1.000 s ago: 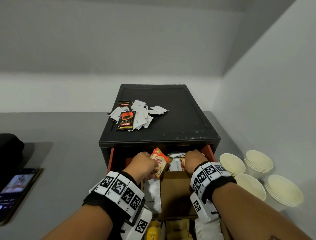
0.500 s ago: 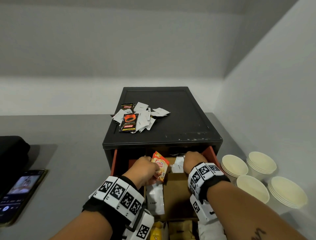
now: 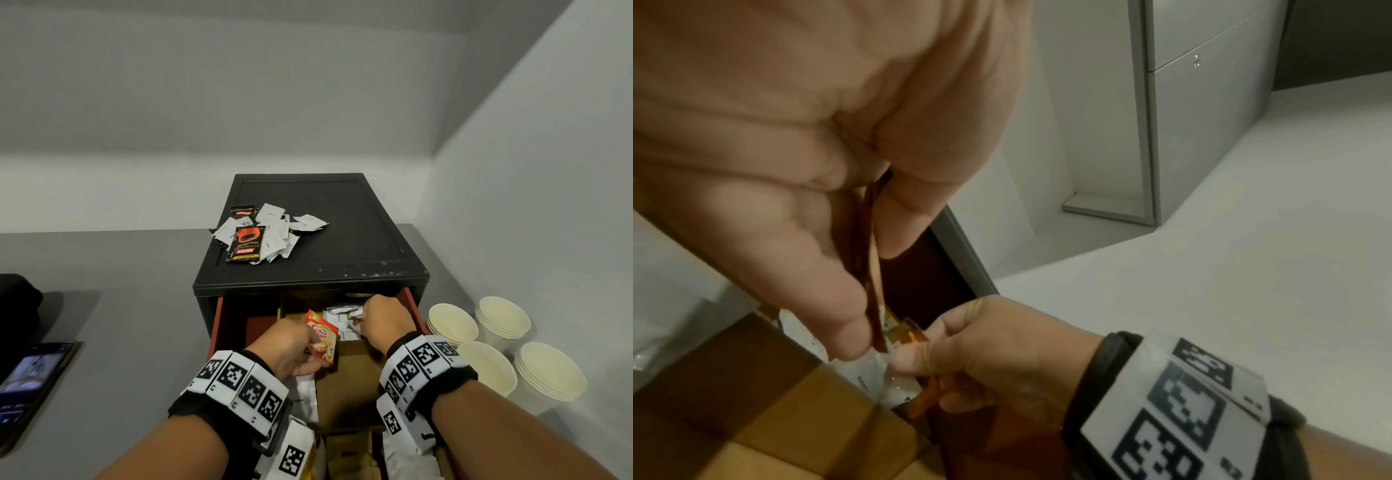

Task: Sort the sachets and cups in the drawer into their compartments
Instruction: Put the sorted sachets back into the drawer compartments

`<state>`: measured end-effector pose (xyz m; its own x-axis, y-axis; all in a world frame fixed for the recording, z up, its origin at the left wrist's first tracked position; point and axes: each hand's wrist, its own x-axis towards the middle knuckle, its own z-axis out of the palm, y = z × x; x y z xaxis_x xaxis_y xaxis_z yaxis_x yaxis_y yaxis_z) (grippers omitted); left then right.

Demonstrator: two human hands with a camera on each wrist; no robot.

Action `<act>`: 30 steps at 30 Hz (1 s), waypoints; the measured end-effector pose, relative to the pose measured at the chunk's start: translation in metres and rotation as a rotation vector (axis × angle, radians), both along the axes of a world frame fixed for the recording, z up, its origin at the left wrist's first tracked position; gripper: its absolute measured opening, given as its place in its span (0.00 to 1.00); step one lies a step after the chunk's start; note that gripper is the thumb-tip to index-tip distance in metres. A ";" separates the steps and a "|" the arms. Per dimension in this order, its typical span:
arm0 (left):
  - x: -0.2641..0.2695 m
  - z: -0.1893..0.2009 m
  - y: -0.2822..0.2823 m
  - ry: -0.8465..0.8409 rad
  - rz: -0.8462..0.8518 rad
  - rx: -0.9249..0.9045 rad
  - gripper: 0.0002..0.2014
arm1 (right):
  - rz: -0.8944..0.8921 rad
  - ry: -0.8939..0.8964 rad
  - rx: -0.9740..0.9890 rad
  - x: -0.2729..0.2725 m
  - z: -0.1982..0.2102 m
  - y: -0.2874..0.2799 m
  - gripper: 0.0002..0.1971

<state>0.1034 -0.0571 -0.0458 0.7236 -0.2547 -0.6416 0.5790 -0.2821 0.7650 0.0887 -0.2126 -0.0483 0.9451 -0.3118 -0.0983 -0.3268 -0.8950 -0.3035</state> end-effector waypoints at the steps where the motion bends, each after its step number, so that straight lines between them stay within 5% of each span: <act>1: 0.000 0.001 0.001 0.016 0.005 -0.013 0.11 | 0.001 -0.023 0.012 -0.001 0.003 0.001 0.06; 4: 0.000 0.002 0.005 0.081 0.039 -0.078 0.04 | 0.040 -0.117 0.067 -0.007 0.012 0.009 0.09; 11: 0.003 0.005 0.011 0.242 0.183 -0.426 0.24 | 0.386 -0.265 0.315 -0.024 0.012 0.035 0.11; 14: 0.001 0.005 0.012 0.191 0.199 -0.392 0.14 | 0.453 -0.202 0.432 -0.026 0.006 0.038 0.11; 17: -0.002 0.003 0.015 0.136 0.213 -0.326 0.05 | 0.276 -0.204 0.596 -0.021 0.009 0.031 0.10; 20: -0.003 0.003 0.018 0.115 0.225 -0.287 0.03 | 0.081 -0.066 0.370 -0.002 0.000 0.012 0.13; 24: -0.004 0.001 0.021 0.092 0.235 -0.261 0.09 | 0.108 0.252 0.024 0.011 -0.012 0.006 0.17; 30: -0.003 0.002 0.024 0.074 0.225 -0.269 0.10 | 0.137 0.357 -0.125 0.013 -0.013 0.011 0.22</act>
<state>0.1005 -0.0328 -0.0437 0.7345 -0.2614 -0.6263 0.6606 0.0640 0.7480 0.1014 -0.2013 -0.0615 0.8919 -0.2159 -0.3973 -0.2673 -0.9604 -0.0782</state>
